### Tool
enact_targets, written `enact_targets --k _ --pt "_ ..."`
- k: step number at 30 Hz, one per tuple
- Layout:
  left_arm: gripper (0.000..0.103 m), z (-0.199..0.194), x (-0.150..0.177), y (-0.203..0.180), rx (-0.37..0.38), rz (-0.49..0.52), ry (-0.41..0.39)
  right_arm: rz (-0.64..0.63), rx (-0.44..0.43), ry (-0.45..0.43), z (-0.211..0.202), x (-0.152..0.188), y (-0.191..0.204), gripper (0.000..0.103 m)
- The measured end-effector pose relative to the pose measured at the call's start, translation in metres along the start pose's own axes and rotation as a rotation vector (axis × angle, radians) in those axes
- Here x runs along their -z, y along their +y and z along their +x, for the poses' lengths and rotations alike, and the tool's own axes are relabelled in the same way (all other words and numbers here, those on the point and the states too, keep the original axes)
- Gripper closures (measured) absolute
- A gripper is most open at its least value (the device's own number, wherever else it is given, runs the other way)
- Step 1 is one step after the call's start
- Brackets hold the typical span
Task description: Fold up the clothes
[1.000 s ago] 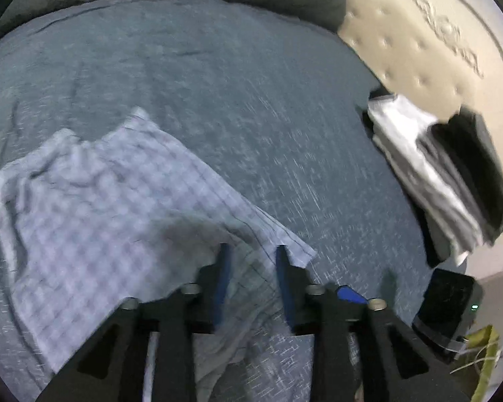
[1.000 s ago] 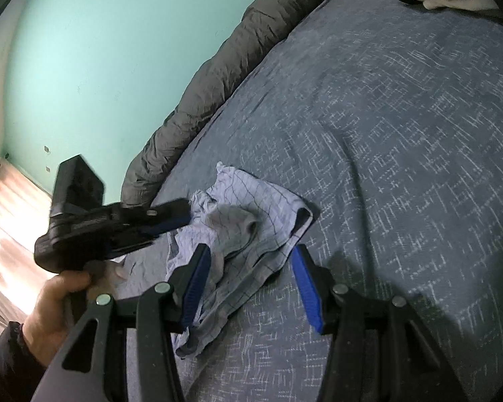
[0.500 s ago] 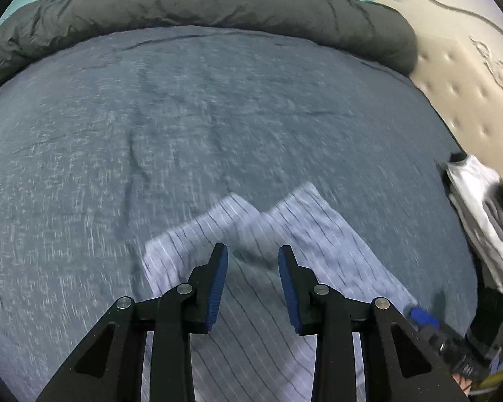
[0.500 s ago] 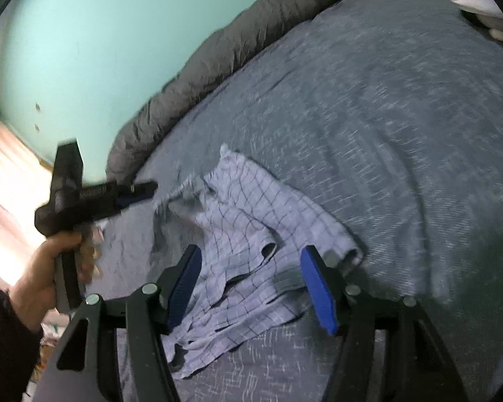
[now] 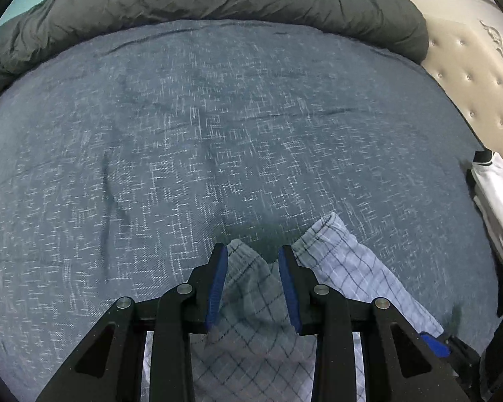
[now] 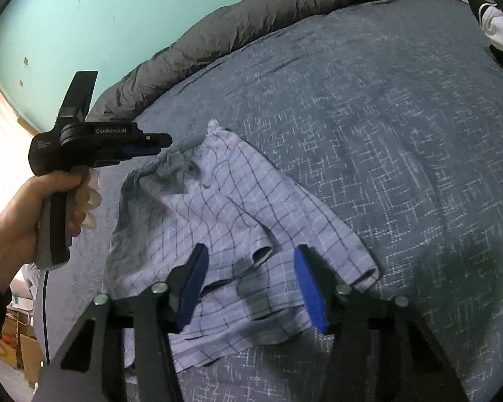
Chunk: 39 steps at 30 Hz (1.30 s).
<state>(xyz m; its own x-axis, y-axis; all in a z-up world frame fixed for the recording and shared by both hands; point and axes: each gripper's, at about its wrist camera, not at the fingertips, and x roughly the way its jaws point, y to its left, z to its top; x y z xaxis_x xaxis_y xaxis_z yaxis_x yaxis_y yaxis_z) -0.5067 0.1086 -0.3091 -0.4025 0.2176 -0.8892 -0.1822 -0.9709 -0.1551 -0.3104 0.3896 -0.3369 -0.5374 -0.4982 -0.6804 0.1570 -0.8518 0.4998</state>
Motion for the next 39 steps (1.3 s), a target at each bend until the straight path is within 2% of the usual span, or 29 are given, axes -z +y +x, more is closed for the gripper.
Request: enact_targets --k 6,8,11,16,18,20,22,30,33,34,37,39 --pt "0.069 0.004 0.002 -0.001 0.001 0.004 0.001 -0.034 -0.004 0.023 0.008 -0.004 0.005 0.074" --pt "0.069 0.006 0.003 -0.001 0.000 0.007 0.007 -0.028 -0.007 0.031 0.013 -0.004 0.004 0.088" --pt "0.069 0.008 0.004 -0.002 0.003 0.009 0.009 -0.024 -0.005 0.022 0.012 -0.003 0.001 0.097" --pt "0.071 0.012 0.001 -0.003 0.004 -0.001 0.011 -0.030 -0.026 0.015 0.009 -0.005 0.002 0.100" --pt "0.081 0.014 0.000 -0.003 0.004 -0.004 0.017 -0.034 -0.042 0.015 0.009 -0.004 0.003 0.100" --pt "0.096 0.015 0.000 -0.004 0.004 -0.006 0.017 -0.041 -0.055 0.018 0.009 -0.004 0.007 0.101" --pt "0.101 0.015 0.000 -0.005 0.005 -0.007 0.017 -0.047 -0.064 0.020 0.009 -0.003 0.009 0.101" --pt "0.103 0.009 -0.003 -0.009 0.012 -0.015 -0.012 -0.038 -0.065 0.008 0.003 -0.005 0.004 0.101" --pt "0.103 0.012 -0.005 -0.007 0.003 -0.025 0.018 -0.032 -0.070 0.005 0.003 -0.006 0.003 0.101" --pt "0.100 0.013 -0.006 -0.004 -0.019 -0.048 0.021 -0.030 -0.071 0.004 0.002 -0.006 0.003 0.101" --pt "0.056 0.017 -0.005 -0.001 -0.065 -0.083 0.028 -0.026 -0.075 0.003 0.002 -0.007 0.003 0.101" --pt "0.056 0.020 -0.004 -0.003 -0.063 -0.075 0.035 -0.023 -0.078 0.002 0.002 -0.007 0.002 0.101"
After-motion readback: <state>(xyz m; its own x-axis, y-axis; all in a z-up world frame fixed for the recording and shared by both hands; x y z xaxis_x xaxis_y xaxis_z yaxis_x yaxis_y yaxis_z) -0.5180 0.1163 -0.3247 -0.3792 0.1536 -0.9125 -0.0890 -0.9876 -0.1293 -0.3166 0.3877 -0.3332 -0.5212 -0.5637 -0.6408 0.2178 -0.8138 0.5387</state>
